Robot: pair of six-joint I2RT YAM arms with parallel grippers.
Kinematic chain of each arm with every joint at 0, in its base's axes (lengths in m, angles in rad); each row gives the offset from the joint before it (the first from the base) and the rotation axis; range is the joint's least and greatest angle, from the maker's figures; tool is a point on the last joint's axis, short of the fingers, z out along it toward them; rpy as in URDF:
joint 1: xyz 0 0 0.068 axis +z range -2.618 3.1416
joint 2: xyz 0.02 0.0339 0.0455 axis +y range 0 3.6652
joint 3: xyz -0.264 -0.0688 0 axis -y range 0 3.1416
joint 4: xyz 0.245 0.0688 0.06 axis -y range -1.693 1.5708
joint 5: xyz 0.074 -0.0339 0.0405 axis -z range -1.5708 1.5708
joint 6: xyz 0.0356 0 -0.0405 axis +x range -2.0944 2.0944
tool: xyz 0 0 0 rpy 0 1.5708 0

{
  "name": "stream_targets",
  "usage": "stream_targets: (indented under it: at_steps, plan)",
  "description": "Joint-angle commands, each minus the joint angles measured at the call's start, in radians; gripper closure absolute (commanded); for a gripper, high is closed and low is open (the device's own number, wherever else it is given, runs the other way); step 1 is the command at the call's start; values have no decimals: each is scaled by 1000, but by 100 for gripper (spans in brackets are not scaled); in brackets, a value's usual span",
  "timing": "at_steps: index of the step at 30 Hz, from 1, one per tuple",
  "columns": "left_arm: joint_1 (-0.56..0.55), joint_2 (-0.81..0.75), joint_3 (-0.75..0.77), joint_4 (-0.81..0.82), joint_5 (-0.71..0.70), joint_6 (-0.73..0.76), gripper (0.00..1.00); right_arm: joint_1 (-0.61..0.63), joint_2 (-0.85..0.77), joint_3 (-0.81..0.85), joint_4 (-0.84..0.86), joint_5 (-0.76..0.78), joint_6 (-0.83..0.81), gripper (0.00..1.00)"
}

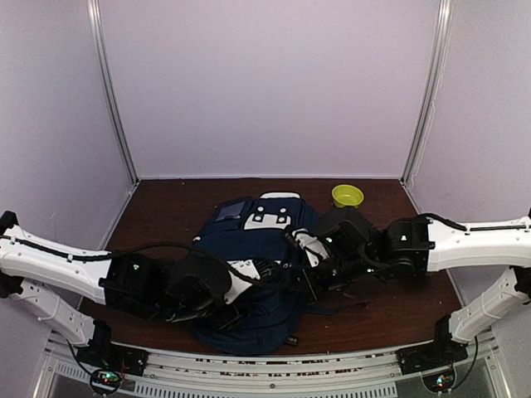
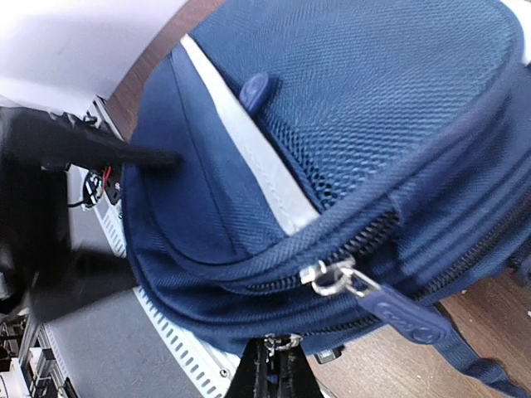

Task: Pack the student bag
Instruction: Zip the second largest pocket of the bag at the center of the board.

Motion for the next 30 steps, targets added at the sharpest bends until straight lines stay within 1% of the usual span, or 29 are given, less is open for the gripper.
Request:
stream_targets:
  at_steps: [1,2,3,6,8,12,15,17,21,22,23,24,26,27,29,30]
  plan:
    - [-1,44,32,79,-101,33,68,0,-92,-31,67,55,-9,100]
    - [1,48,31,83,-89,41,82,-3,-105,-40,67,70,-9,100]
    - [1,47,29,85,-76,44,99,-9,-114,-48,62,83,-11,100]
    - [0,20,7,88,-55,48,100,-43,-130,-52,9,134,-26,100]
    - [-2,-10,-13,88,-52,43,100,-93,-141,-69,-18,161,-41,100]
    - [-9,-85,-64,93,-34,33,100,-207,-159,-129,18,168,-71,100]
    - [-11,-133,-92,98,-16,27,100,-294,-127,-144,31,162,-109,100]
    - [-10,-142,-99,93,-22,22,100,-329,-106,-134,42,148,-127,100]
    - [-11,-131,-79,78,-26,26,100,-354,-85,-120,83,153,-168,100]
    - [-11,-128,-74,81,-24,31,100,-370,-73,-116,97,155,-176,99]
    - [-11,-126,-71,90,-23,36,100,-394,-53,-107,102,148,-181,96]
    - [-10,-124,-68,100,-24,40,92,-422,-32,-86,95,138,-188,92]
    - [-11,-121,-59,118,-34,48,79,-455,1,-50,85,124,-215,82]
    - [-9,-117,-41,116,-40,49,70,-466,10,-38,84,117,-235,75]
    - [-11,-108,-11,101,-46,60,48,-474,5,-24,81,112,-261,56]
    - [-10,-103,9,88,-59,62,40,-477,-9,-20,79,118,-276,46]
